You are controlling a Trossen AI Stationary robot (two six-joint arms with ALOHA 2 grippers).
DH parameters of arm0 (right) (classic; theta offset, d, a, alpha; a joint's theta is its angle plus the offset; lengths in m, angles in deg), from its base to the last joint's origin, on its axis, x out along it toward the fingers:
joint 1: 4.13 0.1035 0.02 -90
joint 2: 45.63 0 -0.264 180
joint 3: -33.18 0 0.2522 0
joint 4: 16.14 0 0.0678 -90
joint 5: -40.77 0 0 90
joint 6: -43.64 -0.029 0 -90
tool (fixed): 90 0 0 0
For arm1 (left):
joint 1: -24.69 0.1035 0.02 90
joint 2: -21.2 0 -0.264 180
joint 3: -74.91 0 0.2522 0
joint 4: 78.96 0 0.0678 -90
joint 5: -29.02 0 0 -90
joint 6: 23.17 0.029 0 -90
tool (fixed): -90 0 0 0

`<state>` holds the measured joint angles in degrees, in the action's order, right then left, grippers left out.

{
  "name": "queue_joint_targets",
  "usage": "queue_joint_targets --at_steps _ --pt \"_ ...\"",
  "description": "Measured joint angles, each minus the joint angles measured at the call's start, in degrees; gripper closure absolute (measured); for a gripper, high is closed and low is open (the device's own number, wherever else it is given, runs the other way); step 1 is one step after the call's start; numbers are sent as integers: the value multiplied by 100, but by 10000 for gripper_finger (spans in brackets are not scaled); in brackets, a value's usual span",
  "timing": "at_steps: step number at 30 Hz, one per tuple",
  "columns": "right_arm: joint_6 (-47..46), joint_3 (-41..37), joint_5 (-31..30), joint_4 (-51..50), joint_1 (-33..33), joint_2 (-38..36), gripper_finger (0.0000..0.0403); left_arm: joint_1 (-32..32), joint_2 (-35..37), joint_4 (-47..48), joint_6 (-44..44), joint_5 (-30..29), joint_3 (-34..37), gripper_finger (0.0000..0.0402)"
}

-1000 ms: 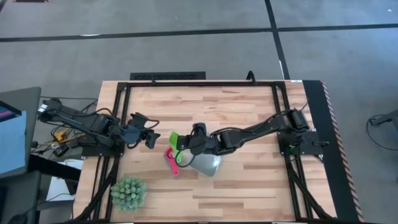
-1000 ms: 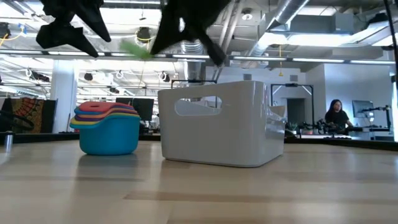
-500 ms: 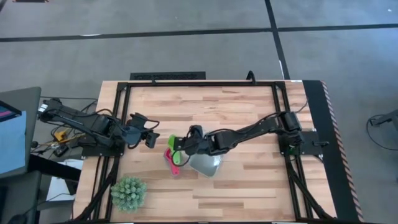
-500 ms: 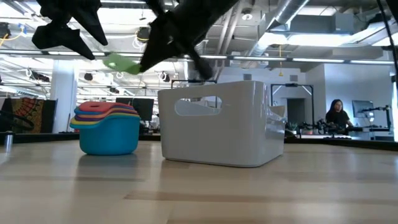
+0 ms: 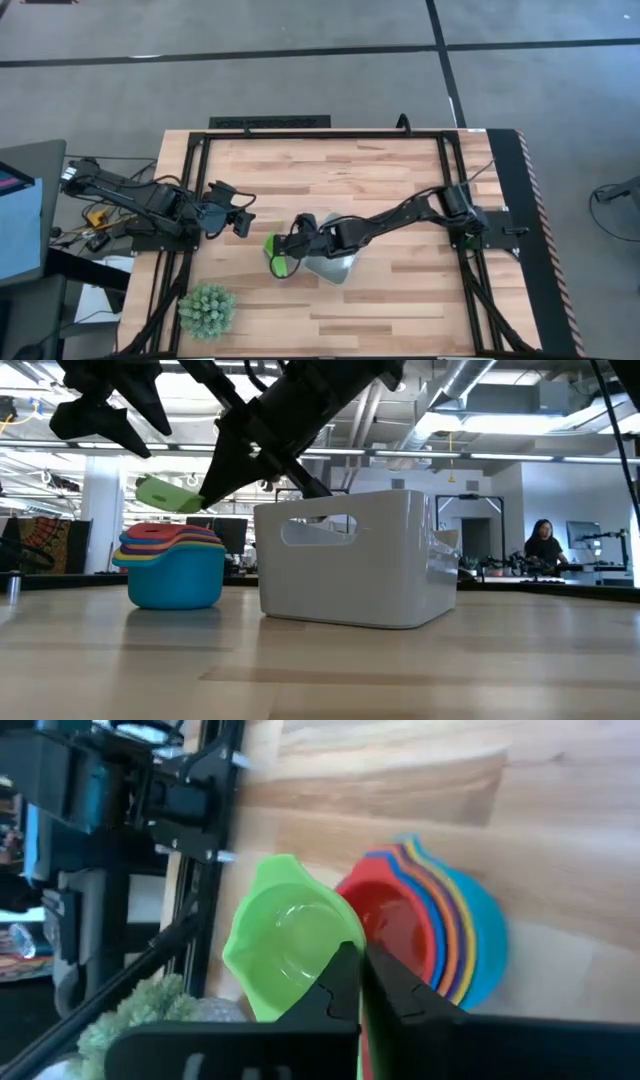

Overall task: Nest measuring cups in basket
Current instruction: Stack the green measuring cup on top of the red measuring cup, then put the stacked measuring cups into the gray bin

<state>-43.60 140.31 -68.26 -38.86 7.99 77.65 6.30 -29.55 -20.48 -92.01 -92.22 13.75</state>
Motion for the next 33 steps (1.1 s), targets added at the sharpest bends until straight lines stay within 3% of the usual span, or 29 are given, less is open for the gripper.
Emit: queue_joint_targets --at_steps 12,26,33 --pt "-338 11 231 -217 -33 -8 371 0 0 8 -24 -12 0 191" --pt "-392 6 280 -134 -34 -10 263 2 1 1 -86 -97 0 191" --pt "1218 0 523 -311 -251 -277 220 -80 -107 -177 -173 185 0 191"
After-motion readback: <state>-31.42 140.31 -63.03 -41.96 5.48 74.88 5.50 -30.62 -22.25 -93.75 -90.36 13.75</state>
